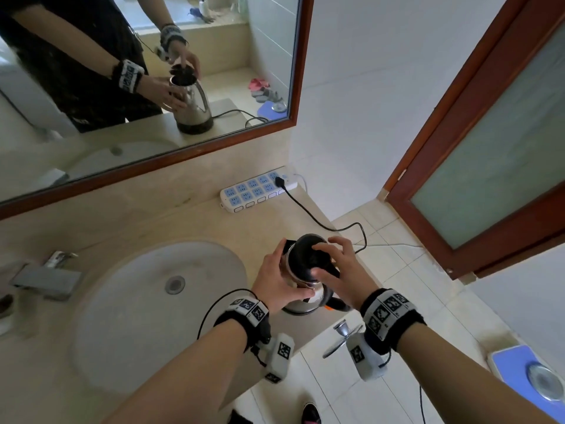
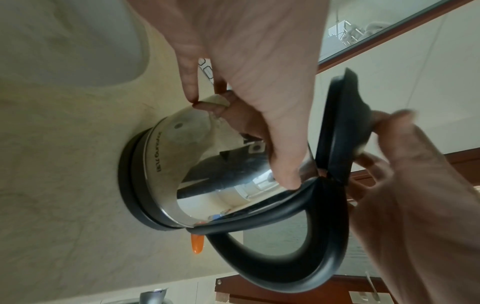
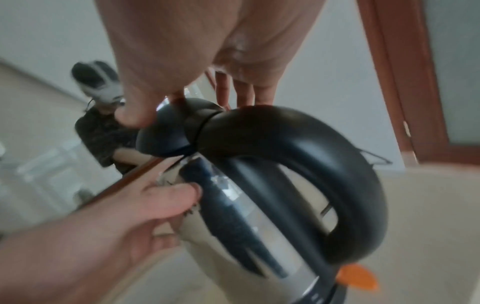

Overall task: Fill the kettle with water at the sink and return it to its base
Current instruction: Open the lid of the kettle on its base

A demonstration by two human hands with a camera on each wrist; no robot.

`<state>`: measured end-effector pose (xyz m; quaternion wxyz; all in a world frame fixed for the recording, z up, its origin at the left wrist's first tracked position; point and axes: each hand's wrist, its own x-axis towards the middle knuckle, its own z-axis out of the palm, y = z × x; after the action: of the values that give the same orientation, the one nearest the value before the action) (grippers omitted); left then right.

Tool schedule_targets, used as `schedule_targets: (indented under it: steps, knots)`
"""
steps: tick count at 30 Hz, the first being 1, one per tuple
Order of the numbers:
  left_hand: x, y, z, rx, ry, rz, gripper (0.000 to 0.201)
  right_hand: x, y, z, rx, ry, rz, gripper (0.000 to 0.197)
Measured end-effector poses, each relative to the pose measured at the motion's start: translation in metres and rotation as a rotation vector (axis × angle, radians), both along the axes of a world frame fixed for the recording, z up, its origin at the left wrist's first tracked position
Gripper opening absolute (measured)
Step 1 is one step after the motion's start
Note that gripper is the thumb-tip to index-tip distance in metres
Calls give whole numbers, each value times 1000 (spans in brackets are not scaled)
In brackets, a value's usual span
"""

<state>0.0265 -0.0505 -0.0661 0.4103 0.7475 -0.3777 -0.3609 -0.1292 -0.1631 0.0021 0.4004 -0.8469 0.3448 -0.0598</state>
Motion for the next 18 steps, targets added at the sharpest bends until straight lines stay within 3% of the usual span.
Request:
schedule_targets:
  steps: [5, 8, 11, 13, 16, 18]
  knots:
    - [2, -2, -6, 4, 15, 2, 133, 5, 14, 6, 159, -302, -294, 11]
    - [3, -2, -5, 6, 19, -11, 132, 11, 13, 12, 196, -347, -426, 7]
    - [2, 0, -1, 2, 16, -20, 132, 12, 12, 13, 194, -364, -513, 13]
    - [1, 1, 0, -9, 9, -19, 131, 9, 12, 12, 249, -340, -553, 29]
    - [2, 2, 2, -11, 7, -31, 130, 2, 8, 15, 369, -208, -577, 53]
    - [2, 2, 3, -13, 12, -36, 132, -5, 4, 15, 457, -69, -517, 54]
